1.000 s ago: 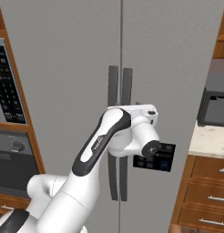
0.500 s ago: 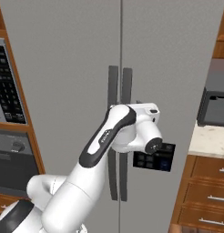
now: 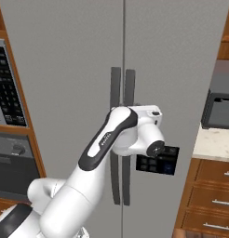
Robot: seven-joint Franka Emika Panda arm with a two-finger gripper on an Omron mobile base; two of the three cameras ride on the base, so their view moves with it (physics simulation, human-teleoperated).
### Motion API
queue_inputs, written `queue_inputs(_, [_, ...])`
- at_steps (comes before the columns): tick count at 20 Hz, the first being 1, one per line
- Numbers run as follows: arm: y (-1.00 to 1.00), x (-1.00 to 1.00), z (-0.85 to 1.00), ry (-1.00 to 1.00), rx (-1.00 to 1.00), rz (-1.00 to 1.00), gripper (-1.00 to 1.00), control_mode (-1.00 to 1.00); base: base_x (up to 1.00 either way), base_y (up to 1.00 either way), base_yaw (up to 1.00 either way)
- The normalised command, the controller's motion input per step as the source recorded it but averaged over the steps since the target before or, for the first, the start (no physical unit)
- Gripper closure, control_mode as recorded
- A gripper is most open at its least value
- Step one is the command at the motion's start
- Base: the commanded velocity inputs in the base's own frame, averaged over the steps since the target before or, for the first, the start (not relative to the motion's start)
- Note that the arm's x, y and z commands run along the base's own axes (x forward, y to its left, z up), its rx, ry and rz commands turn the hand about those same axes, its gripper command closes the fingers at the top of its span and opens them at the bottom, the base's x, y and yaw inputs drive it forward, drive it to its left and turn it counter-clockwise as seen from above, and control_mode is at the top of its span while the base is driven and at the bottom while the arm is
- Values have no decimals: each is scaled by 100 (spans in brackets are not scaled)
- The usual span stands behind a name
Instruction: Open the freezer door, pick up the ice cube tray from the freezer, and place it on the dining counter.
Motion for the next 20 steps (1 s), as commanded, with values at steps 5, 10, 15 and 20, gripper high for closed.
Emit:
queue_inputs(5, [0,-6,0,0,0,0,100,-100,0,0,0])
queue_inputs(10, [-21,-67,0,-1,0,-2,100,-100,0,0,0])
queue_inputs(15, [-38,-83,3,-1,0,-7,100,-100,0,0,0])
queue_inputs(20, [-43,-84,4,0,0,-9,100,-100,0,0,0])
